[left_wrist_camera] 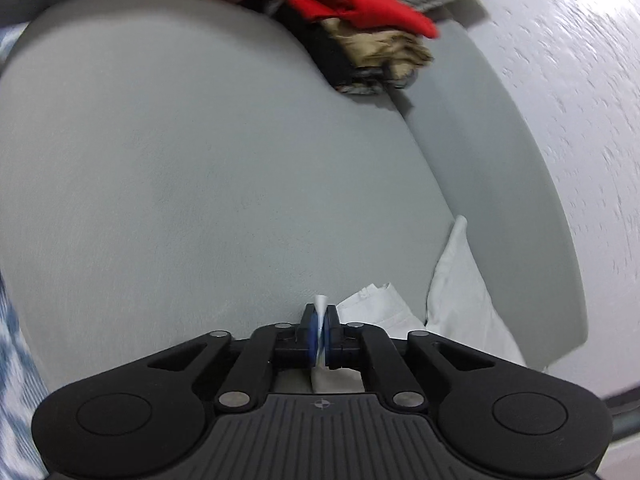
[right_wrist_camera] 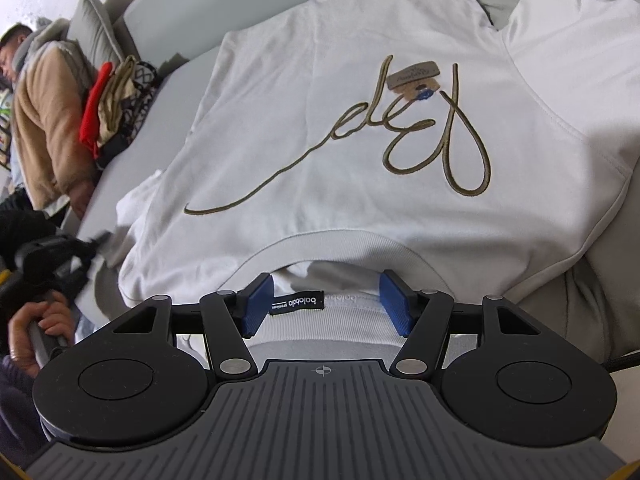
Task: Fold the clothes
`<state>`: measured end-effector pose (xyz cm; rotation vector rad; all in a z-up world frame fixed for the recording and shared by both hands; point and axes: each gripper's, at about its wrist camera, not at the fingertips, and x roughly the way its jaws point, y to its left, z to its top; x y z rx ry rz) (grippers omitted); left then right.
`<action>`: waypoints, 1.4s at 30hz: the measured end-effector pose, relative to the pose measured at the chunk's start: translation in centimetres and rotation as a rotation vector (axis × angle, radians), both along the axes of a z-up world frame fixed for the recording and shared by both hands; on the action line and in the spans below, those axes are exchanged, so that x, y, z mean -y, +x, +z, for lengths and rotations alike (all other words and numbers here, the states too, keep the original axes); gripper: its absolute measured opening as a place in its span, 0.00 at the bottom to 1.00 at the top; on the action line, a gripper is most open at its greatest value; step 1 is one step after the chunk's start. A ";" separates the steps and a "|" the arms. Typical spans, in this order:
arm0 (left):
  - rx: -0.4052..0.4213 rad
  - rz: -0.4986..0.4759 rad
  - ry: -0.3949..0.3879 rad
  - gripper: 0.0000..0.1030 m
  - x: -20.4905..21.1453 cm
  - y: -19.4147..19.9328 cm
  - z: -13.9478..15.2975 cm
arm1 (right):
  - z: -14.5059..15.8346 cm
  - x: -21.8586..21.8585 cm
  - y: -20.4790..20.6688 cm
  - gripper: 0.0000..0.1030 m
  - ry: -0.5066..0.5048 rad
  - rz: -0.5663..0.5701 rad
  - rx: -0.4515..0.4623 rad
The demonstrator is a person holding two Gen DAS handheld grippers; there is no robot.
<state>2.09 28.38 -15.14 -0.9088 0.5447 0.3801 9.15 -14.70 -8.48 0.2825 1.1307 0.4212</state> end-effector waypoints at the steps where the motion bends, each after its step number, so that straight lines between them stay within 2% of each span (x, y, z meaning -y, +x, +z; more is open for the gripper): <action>1: 0.024 -0.011 0.098 0.00 0.7 -0.4 1.2 | 0.0 -0.1 0.0 0.63 -0.005 0.004 0.003; 2: 0.049 -0.020 0.199 0.00 1.5 -0.9 2.4 | 0.0 -0.1 0.0 0.63 -0.011 0.007 0.006; 4: 0.013 -0.027 0.352 0.00 2.8 -1.8 3.3 | 0.0 -0.3 0.0 0.64 -0.022 0.012 0.008; 6: -0.114 -0.024 0.359 0.00 2.3 -0.6 2.3 | 0.1 -0.4 0.1 0.67 -0.028 0.018 0.007; 7: -0.147 -0.014 0.329 0.00 1.9 -0.4 1.8 | 0.2 -0.4 0.2 0.68 -0.031 0.021 0.007; 9: -0.199 0.008 0.258 0.04 1.1 -0.1 0.7 | 0.6 0.0 0.2 0.68 -0.036 0.024 0.006; 11: -0.221 -0.005 0.254 0.09 1.1 0.1 1.4 | 1.3 1.3 -0.1 0.68 -0.014 -0.023 -0.002; 13: -0.249 -0.042 0.264 0.10 2.3 -0.3 2.7 | 2.2 3.5 -0.7 0.68 0.040 -0.102 -0.004; 14: -0.263 -0.061 0.269 0.20 2.9 -0.5 3.3 | 2.7 4.8 -1.1 0.68 0.071 -0.143 0.000; 16: -0.291 -0.100 0.278 0.32 4.2 -0.9 4.6 | 3.4 7.7 -2.0 0.68 0.123 -0.232 0.015; 17: -0.293 -0.149 0.279 0.36 5.4 -1.0 5.2 | 3.5 9.1 -2.3 0.67 0.126 -0.283 0.024; 19: -0.292 -0.279 0.263 0.37 8.6 -1.2 5.5 | 3.4 11.8 -2.7 0.65 0.108 -0.386 0.036; 20: -0.282 -0.341 0.257 0.37 10.4 -1.3 5.7 | 2.8 12.9 -2.5 0.61 0.105 -0.423 0.017; 21: -0.271 -0.405 0.262 0.37 12.3 -1.3 5.7 | 2.2 13.8 -2.2 0.50 0.106 -0.455 -0.012; 22: -0.260 -0.470 0.268 0.37 14.2 -1.2 5.7 | 1.6 14.5 -1.9 0.45 0.111 -0.475 -0.033; 25: -0.272 -0.630 0.345 0.39 19.6 -0.4 4.9 | 0.1 15.5 -0.8 0.44 0.106 -0.492 -0.063; 27: -0.299 -0.669 0.395 0.44 22.3 -0.1 4.3 | -0.4 15.6 -0.3 0.49 0.087 -0.490 -0.065; 28: -0.312 -0.668 0.396 0.49 22.9 0.0 4.1 | -0.6 15.7 -0.1 0.51 0.087 -0.486 -0.068; 29: -0.323 -0.663 0.392 0.53 23.3 0.2 3.9 | -0.8 15.7 0.0 0.53 0.095 -0.482 -0.069; 31: -0.323 -0.641 0.336 0.54 23.3 0.1 3.7 | -1.2 15.6 0.1 0.54 0.098 -0.466 -0.067; 36: -0.303 -0.516 0.111 0.53 21.2 -0.7 2.9 | -1.5 15.1 0.0 0.56 0.097 -0.446 -0.067; 42: -0.290 -0.426 -0.016 0.54 19.8 -1.1 2.5 | -1.5 14.7 0.1 0.58 0.087 -0.431 -0.069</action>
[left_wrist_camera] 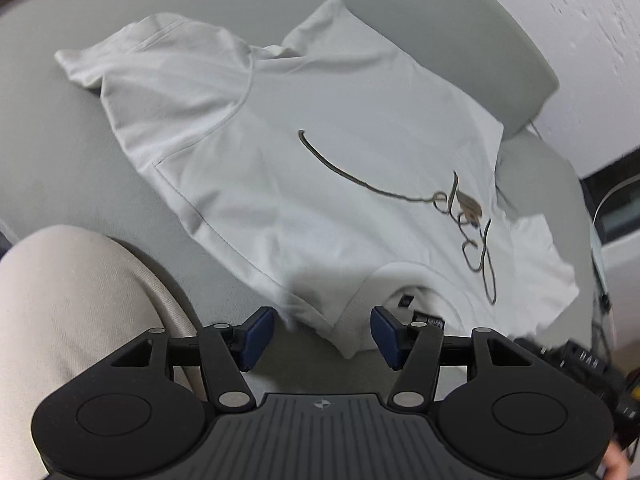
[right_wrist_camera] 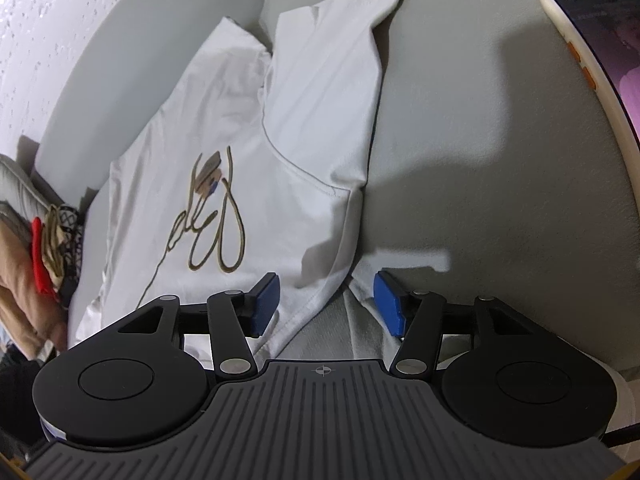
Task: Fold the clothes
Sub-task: 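Grasp the T-shirt side with the right gripper and fold it over the print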
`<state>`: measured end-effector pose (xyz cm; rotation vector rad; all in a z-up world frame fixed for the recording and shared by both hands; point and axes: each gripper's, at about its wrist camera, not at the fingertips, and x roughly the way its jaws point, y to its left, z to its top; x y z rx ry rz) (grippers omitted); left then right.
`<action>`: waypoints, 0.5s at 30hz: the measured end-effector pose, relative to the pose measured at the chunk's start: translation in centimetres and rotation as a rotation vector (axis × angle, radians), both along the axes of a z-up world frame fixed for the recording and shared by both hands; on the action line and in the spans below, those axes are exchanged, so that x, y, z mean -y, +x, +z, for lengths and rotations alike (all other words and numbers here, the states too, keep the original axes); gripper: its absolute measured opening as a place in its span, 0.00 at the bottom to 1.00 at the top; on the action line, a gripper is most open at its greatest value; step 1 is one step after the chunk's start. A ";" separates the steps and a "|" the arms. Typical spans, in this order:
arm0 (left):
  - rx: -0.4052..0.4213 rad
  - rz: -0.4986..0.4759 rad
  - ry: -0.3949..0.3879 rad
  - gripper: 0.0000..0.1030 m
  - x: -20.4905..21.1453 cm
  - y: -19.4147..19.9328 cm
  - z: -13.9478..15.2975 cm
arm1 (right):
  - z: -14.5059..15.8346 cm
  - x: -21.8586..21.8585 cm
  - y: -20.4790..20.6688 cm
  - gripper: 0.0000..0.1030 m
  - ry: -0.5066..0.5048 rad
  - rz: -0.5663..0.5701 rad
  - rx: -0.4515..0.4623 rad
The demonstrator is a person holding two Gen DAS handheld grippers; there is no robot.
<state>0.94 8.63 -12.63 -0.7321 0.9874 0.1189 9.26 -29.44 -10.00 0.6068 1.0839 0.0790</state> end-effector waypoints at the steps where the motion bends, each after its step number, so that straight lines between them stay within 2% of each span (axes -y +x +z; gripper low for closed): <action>1: 0.000 0.012 -0.017 0.54 -0.2 0.0 -0.1 | 0.0 0.0 0.0 0.58 -0.001 0.001 0.001; 6: 0.017 0.135 -0.146 0.53 -2.0 -0.5 -0.7 | -0.4 1.5 -0.5 0.55 0.054 -0.058 0.032; 11: 0.071 0.323 -0.315 0.45 -4.9 -1.8 -2.0 | -1.2 3.4 -0.8 0.53 0.156 -0.114 0.036; 15: 0.095 0.330 -0.356 0.44 -5.3 -1.2 -2.5 | -1.2 3.5 -0.8 0.52 0.174 -0.126 0.057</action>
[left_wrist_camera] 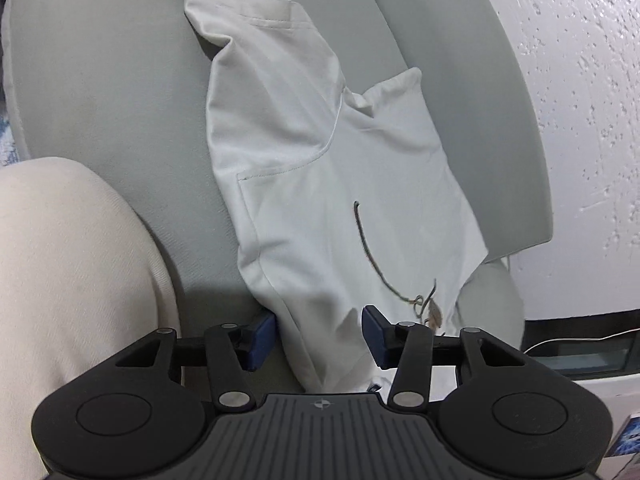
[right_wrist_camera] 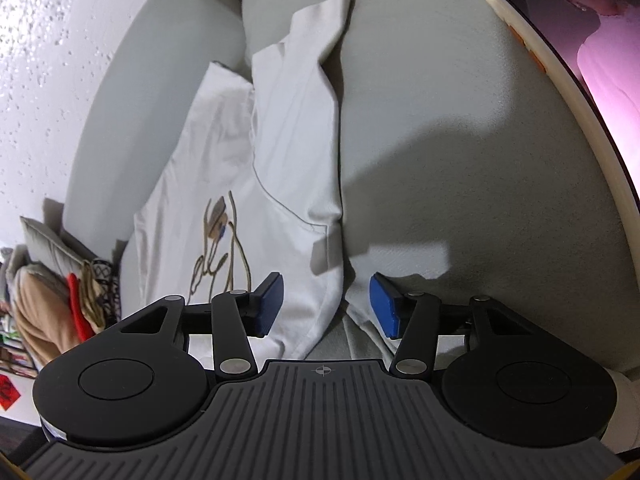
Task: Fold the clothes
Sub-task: 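Grasp the T-shirt side with the right gripper and fold it over the print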
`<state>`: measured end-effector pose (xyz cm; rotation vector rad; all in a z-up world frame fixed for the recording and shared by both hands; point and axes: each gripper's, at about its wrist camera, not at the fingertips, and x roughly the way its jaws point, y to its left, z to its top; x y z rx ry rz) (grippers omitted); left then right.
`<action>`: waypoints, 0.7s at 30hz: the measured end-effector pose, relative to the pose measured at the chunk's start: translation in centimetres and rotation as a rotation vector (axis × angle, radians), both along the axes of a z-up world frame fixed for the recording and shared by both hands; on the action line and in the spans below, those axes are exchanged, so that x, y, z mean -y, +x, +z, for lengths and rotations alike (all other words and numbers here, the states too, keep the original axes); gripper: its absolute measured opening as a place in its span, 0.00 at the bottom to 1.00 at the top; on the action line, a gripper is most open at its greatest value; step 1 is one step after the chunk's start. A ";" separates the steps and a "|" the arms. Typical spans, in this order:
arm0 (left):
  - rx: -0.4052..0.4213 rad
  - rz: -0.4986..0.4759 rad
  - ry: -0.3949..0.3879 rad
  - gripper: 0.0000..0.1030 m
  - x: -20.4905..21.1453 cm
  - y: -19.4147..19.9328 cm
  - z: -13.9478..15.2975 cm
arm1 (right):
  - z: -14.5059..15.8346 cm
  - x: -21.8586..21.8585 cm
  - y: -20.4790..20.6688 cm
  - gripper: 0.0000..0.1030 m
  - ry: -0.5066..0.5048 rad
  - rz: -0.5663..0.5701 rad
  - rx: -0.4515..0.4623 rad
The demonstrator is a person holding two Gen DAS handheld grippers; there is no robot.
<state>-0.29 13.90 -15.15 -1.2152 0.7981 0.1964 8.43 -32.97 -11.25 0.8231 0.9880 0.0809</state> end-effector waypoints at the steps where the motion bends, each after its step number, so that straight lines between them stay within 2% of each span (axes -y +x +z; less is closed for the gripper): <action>1: -0.001 0.000 0.002 0.43 0.1 0.2 -0.1 | 0.0 0.1 -0.1 0.51 0.004 -0.013 0.009; 6: -0.009 0.006 0.017 0.38 0.4 0.8 -0.2 | -0.6 0.7 0.5 0.46 0.018 -0.063 0.022; 9: -0.012 -0.012 0.056 0.33 0.5 1.0 -0.2 | -0.6 -0.2 1.6 0.45 -0.016 -0.042 0.037; 10: -0.019 -0.019 0.076 0.27 0.6 1.1 -0.2 | -0.4 -0.8 2.0 0.44 -0.048 -0.022 0.051; 11: -0.027 -0.029 0.098 0.19 0.8 1.3 -0.1 | -0.1 -1.5 2.4 0.39 -0.087 0.003 0.065; 13: -0.041 -0.052 0.142 0.10 1.1 1.7 0.1 | 0.2 -2.7 3.2 0.19 -0.162 0.044 0.084; 14: -0.047 -0.064 0.164 0.10 1.2 1.9 0.2 | 0.4 -3.2 3.5 0.05 -0.199 0.055 0.081; 17: -0.065 -0.103 0.229 0.01 1.7 2.3 0.8 | 1.1 -4.3 3.5 0.03 -0.301 0.062 0.081; 21: -0.076 -0.150 0.298 0.00 2.4 2.0 1.8 | 2.4 -4.8 2.6 0.02 -0.434 0.058 0.102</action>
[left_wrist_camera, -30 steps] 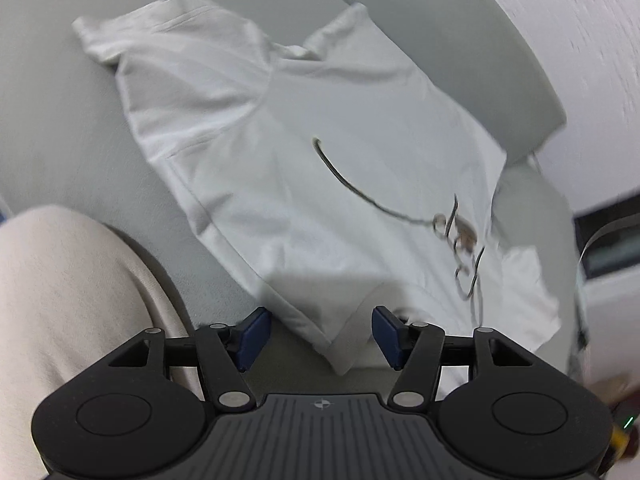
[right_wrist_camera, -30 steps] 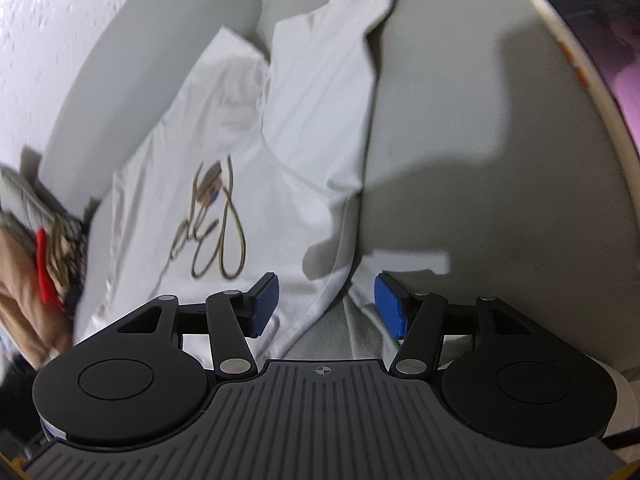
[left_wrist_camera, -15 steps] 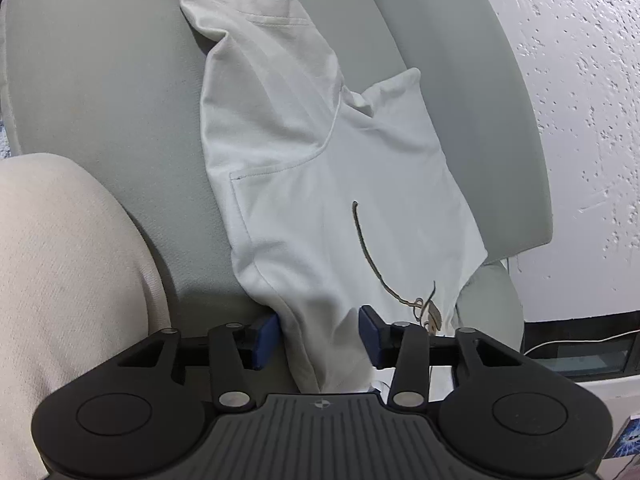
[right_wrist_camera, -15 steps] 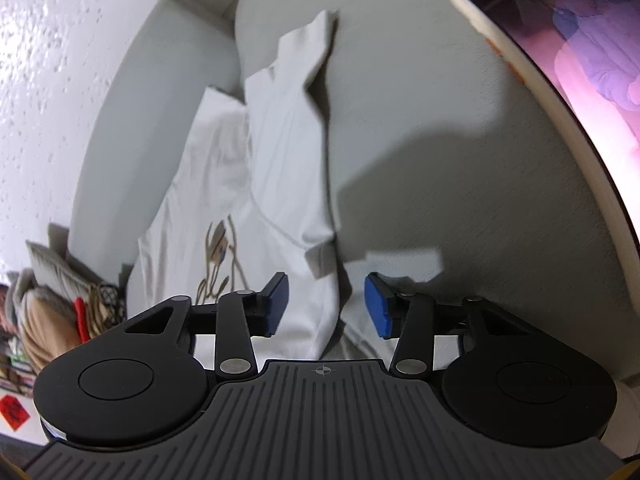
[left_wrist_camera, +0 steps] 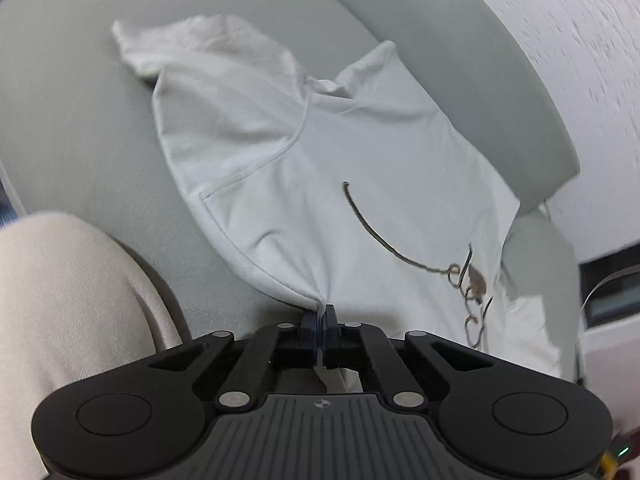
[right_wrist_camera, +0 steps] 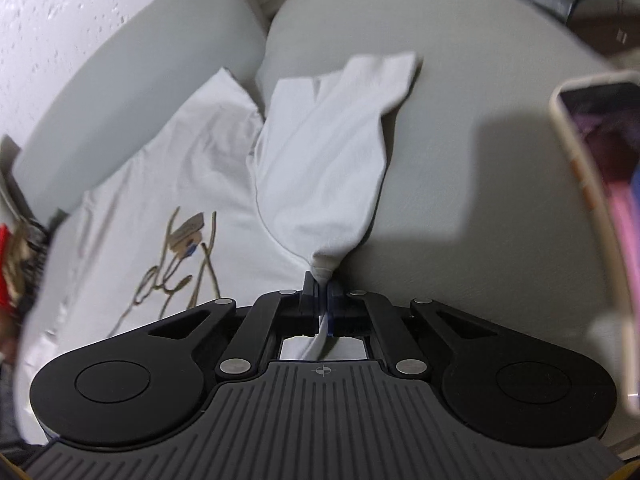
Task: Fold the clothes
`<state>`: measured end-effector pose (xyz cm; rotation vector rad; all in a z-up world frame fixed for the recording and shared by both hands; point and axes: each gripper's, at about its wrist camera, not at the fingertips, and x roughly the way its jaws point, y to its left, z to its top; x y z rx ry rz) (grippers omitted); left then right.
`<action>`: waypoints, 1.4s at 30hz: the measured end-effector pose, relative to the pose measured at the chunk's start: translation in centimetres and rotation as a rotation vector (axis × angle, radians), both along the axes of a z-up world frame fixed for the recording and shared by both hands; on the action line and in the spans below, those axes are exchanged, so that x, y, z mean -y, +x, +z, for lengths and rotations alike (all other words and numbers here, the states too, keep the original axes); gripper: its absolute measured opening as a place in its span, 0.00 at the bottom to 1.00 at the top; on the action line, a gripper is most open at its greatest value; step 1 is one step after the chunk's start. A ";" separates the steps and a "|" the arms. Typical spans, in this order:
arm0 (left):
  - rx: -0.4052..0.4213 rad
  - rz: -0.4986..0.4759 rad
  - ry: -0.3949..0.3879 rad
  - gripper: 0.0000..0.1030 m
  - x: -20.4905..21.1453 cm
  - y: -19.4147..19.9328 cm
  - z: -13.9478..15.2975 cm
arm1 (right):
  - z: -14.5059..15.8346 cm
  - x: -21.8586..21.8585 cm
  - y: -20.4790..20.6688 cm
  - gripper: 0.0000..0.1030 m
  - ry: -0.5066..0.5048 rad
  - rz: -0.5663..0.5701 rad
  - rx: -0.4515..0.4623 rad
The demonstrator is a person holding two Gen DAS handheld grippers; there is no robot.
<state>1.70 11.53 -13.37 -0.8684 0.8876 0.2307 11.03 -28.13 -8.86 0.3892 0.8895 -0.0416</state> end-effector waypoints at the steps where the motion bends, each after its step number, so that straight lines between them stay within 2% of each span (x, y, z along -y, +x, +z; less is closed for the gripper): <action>1: -0.003 -0.008 0.008 0.00 0.1 -0.1 0.3 | 0.4 0.1 -0.3 0.02 -0.027 -0.003 0.003; 5: -0.022 -0.032 0.035 0.00 0.3 -0.6 1.1 | 1.7 0.4 -1.6 0.02 -0.079 -0.014 -0.011; 7: -0.045 -0.030 0.033 0.00 0.2 -0.9 1.0 | 1.9 0.5 -1.8 0.02 -0.082 -0.031 -0.031; 11: -0.071 -0.064 0.092 0.00 0.6 -0.8 0.6 | 1.2 0.6 -1.5 0.04 -0.063 -0.021 -0.082; 13: -0.084 -0.092 0.112 0.02 0.6 -0.2 0.4 | 1.1 0.8 -1.3 0.09 -0.043 -0.008 -0.104; 15: -0.100 -0.106 0.129 0.07 0.6 0.0 0.4 | 1.4 1.0 -1.5 0.30 -0.019 0.010 -0.116; 16: -0.111 -0.110 0.136 0.10 0.6 0.0 0.4 | 1.8 1.0 -1.8 0.34 -0.008 0.020 -0.123; 17: -0.133 -0.110 0.135 0.17 0.5 -0.1 0.6 | 2.1 0.9 -2.4 0.41 0.003 0.030 -0.132; 18: -0.158 -0.109 0.131 0.21 0.4 -0.3 0.7 | 2.5 0.8 -2.9 0.43 0.014 0.041 -0.141; 19: -0.174 -0.112 0.123 0.25 0.4 -0.5 1.0 | 2.8 0.6 -3.5 0.43 0.025 0.052 -0.150; 21: -0.173 -0.126 0.101 0.25 0.4 -1.7 2.0 | 3.5 0.3 -4.8 0.43 0.050 0.070 -0.148; 23: -0.139 -0.144 0.115 0.24 0.5 -2.8 3.0 | 4.1 -0.1 -6.1 0.40 0.079 0.104 -0.123; 24: -0.105 -0.151 0.130 0.23 0.6 -3.2 3.5 | 4.3 -0.5 -6.5 0.38 0.097 0.135 -0.106; 26: -0.020 -0.176 0.146 0.14 1.2 -3.3 4.0 | 4.1 -1.7 -6.6 0.31 0.133 0.213 -0.085; 29: 0.078 -0.228 0.161 0.14 2.2 -2.1 3.8 | 3.4 -3.9 -6.0 0.31 0.120 0.298 -0.090; 31: 0.074 -0.278 0.158 0.15 3.5 -0.9 3.2 | 3.1 -4.4 -5.7 0.32 0.099 0.299 -0.110; 33: 0.037 -0.315 0.145 0.25 4.4 -0.6 2.9 | 2.8 -3.8 -5.6 0.43 0.115 0.263 -0.137; 34: 0.030 -0.318 0.143 0.35 4.6 -0.8 3.0 | 2.7 -3.5 -5.6 0.43 0.122 0.244 -0.150; 35: 0.027 -0.320 0.141 0.38 4.6 -1.1 3.1 | 2.4 -3.1 -5.6 0.42 0.134 0.228 -0.162; 40: -0.018 -0.322 0.115 0.37 4.5 -1.3 1.4 | 0.9 -4.0 -4.5 0.42 0.147 0.305 -0.165; 42: -0.021 -0.337 0.123 0.37 4.9 -1.0 1.2 | 0.3 -5.3 -4.4 0.39 0.110 0.351 -0.155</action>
